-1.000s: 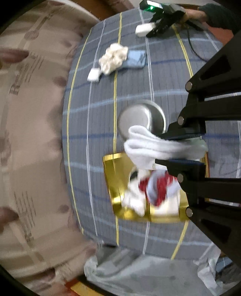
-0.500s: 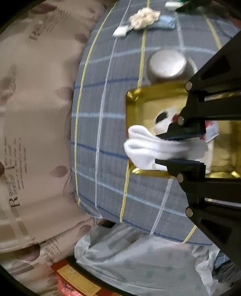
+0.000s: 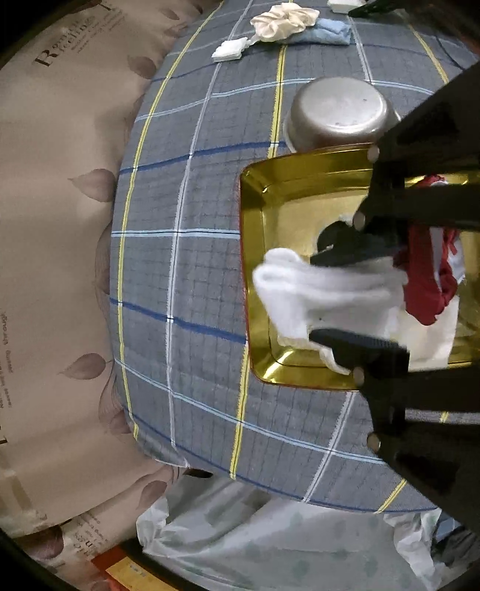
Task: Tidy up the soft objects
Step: 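Carry the white socks into the gold tray and open the left tool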
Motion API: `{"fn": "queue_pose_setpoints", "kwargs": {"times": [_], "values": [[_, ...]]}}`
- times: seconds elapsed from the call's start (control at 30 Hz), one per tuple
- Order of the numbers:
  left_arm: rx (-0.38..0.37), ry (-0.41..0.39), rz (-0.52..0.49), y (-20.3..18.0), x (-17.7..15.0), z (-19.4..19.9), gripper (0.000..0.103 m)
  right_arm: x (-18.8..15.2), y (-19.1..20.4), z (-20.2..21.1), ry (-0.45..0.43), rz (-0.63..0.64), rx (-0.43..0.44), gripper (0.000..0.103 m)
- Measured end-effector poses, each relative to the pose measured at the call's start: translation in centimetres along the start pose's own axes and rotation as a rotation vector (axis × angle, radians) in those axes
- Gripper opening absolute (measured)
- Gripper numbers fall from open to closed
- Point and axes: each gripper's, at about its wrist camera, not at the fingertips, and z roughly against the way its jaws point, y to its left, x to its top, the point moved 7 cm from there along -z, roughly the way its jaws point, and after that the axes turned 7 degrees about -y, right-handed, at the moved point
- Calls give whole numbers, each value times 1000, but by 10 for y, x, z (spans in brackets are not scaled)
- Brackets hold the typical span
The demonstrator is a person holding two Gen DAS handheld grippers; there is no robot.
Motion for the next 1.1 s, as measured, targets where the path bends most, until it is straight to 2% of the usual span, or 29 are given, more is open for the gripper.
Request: {"fn": "queue_pose_setpoints", "kwargs": {"times": [0.2,0.6,0.7,0.77,0.87,1.1], "values": [[-37,-15,27,-1,1,7,44,0,0,0,1,2,-1,69],[-102,-71,51,-1,-12,62,44,0,0,-1,1,2,-3,69],[-82,-82,52,3,-26,77,44,0,0,-1,1,1,-2,69],[-34,-96,44,8,-37,86,44,0,0,-2,1,0,-1,69],[-1,-118,47,17,-52,98,44,1,0,-2,2,0,-2,69],[77,-137,71,41,-88,109,44,2,-1,1,-3,8,-19,65]]}}
